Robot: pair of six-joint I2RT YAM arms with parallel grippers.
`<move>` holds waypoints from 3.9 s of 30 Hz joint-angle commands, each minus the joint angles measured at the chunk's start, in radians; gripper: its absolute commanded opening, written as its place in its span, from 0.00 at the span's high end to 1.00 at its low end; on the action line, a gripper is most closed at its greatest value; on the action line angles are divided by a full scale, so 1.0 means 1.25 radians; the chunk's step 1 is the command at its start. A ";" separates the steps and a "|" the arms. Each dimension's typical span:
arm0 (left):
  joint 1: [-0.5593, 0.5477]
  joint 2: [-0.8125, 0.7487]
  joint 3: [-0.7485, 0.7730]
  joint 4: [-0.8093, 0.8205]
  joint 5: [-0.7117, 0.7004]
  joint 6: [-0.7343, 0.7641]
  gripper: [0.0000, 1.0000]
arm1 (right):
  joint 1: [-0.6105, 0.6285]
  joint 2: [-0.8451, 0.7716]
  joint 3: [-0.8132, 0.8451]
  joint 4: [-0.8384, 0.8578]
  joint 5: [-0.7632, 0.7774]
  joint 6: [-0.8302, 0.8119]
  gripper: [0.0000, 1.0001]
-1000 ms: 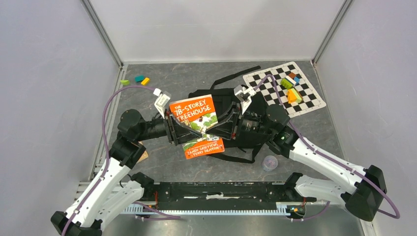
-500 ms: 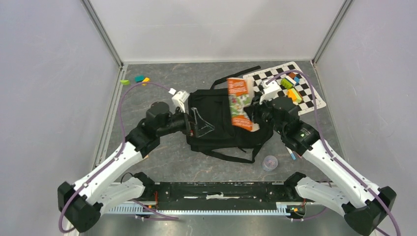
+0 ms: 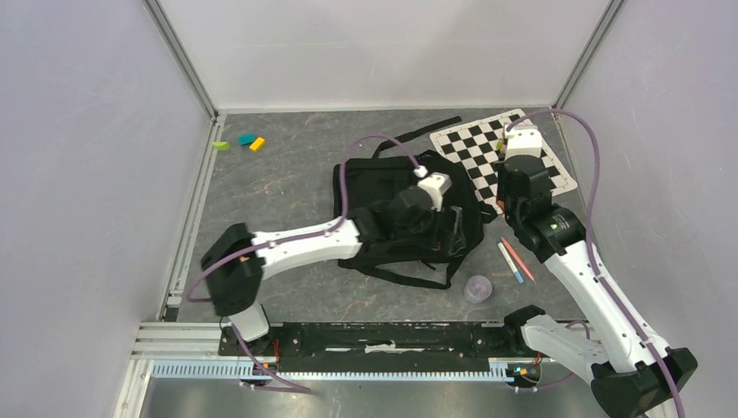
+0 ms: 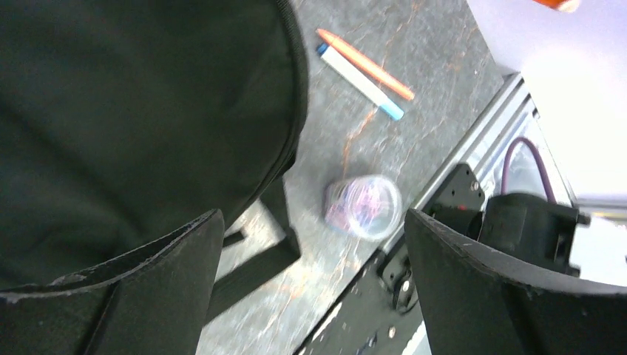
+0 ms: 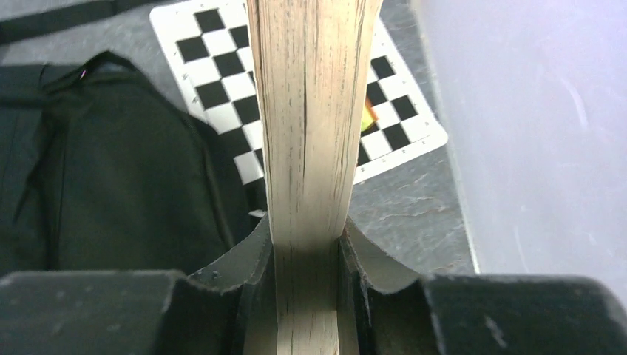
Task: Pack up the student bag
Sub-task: Place the book in the student bag.
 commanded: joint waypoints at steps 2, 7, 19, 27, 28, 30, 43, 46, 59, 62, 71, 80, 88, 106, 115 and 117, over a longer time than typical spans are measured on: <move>-0.047 0.169 0.200 0.000 -0.122 -0.044 0.03 | -0.007 -0.023 0.086 0.026 0.146 0.023 1.00; -0.064 0.309 0.357 -0.061 -0.193 -0.037 0.00 | -0.006 -0.050 0.070 0.033 0.132 0.053 1.00; -0.067 0.478 0.528 -0.194 -0.341 0.030 0.01 | -0.006 -0.090 0.025 0.038 0.152 0.030 1.00; -0.057 0.488 0.563 -0.256 -0.408 0.057 0.10 | -0.006 -0.095 0.017 0.048 0.103 0.010 1.00; -0.054 0.482 0.555 -0.257 -0.412 0.056 0.13 | -0.006 -0.095 0.017 0.048 0.099 0.007 1.00; -0.048 0.466 0.537 -0.252 -0.415 0.056 0.20 | -0.007 -0.096 0.015 0.048 0.095 0.003 1.00; 0.022 0.262 0.321 -0.201 -0.405 0.080 0.98 | -0.006 -0.062 -0.033 0.085 -0.007 0.011 1.00; 0.034 0.167 0.241 -0.138 -0.364 0.140 0.98 | -0.006 -0.044 -0.062 0.114 -0.081 0.031 1.00; 0.044 -0.047 0.133 -0.123 -0.284 0.316 0.98 | -0.007 0.012 -0.162 0.266 -0.396 0.190 1.00; 0.044 -0.096 0.081 -0.079 -0.250 0.347 0.98 | -0.007 0.008 -0.216 0.321 -0.485 0.255 1.00; 0.045 -0.189 -0.013 -0.006 -0.186 0.388 0.98 | -0.007 0.001 -0.331 0.491 -0.605 0.437 1.00; 0.045 -0.206 -0.016 -0.027 -0.189 0.392 0.98 | -0.007 -0.069 -0.295 0.443 -0.541 0.460 1.00; 0.045 -0.240 -0.056 0.014 -0.160 0.375 0.98 | -0.006 0.002 -0.343 0.587 -0.620 0.560 1.00; 0.045 -0.216 -0.058 0.056 -0.107 0.346 0.98 | 0.072 0.223 -0.390 0.704 -0.558 0.579 1.00; 0.045 -0.208 -0.053 0.073 -0.067 0.327 0.98 | 0.178 0.415 -0.278 0.777 -0.499 0.603 0.98; 0.045 -0.211 -0.055 0.073 -0.066 0.324 0.98 | 0.186 0.457 -0.249 0.778 -0.504 0.601 0.95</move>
